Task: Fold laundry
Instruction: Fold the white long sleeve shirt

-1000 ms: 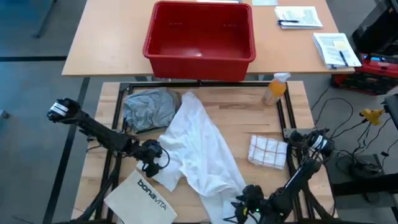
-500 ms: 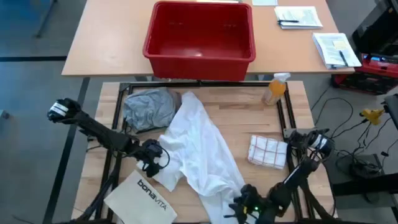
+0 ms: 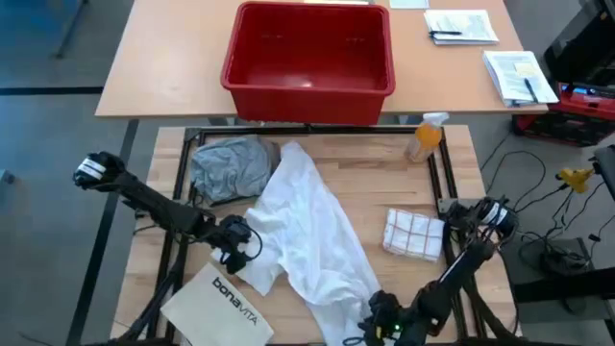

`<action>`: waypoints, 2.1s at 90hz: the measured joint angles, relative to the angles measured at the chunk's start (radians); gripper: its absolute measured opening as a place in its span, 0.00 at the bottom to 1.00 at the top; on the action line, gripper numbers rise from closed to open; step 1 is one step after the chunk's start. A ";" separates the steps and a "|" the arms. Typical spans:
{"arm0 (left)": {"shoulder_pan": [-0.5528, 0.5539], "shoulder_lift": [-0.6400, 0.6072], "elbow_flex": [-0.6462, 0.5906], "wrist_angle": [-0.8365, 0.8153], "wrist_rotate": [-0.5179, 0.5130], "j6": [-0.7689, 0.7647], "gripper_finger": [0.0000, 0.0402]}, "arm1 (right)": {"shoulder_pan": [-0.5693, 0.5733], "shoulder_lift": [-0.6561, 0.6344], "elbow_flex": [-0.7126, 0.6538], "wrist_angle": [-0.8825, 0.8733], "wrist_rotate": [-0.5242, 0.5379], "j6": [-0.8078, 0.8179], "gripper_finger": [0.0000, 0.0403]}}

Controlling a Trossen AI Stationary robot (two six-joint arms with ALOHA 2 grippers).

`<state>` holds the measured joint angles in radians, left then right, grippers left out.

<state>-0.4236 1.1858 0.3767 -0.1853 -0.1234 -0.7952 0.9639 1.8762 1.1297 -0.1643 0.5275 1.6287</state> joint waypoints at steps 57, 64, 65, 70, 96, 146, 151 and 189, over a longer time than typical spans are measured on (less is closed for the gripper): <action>0.000 0.000 0.000 -0.001 -0.009 0.050 0.78 | -0.022 -0.016 0.645 -1.116 -0.226 -0.311 0.00; 0.000 0.000 0.000 -0.001 -0.009 0.053 0.78 | -0.023 -0.016 0.714 -1.274 -0.222 -0.334 0.00; 0.000 0.000 0.000 -0.001 -0.009 0.053 0.78 | -0.024 -0.016 0.723 -1.292 -0.221 -0.338 0.00; 0.000 0.000 0.000 -0.001 -0.009 0.053 0.78 | -0.028 -0.017 0.756 -1.354 -0.222 -0.365 0.00; 0.000 0.000 0.000 -0.001 -0.015 0.054 0.78 | -0.044 0.118 0.848 -1.333 -0.263 -0.748 0.00; 0.000 0.000 0.000 -0.001 -0.026 0.050 0.78 | -0.006 0.439 1.097 -1.027 -0.293 -1.131 0.00; 0.000 0.000 0.000 -0.002 -0.035 0.050 0.78 | -0.004 0.463 1.110 -0.981 -0.320 -1.131 0.00; 0.000 0.000 0.000 -0.003 -0.051 0.051 0.78 | 0.005 0.568 1.097 -0.675 -0.476 -0.968 0.45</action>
<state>-0.4232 1.1862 0.3767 -0.1886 -0.1749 -0.7444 0.9685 2.4443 2.2265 -0.8389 0.0516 0.6609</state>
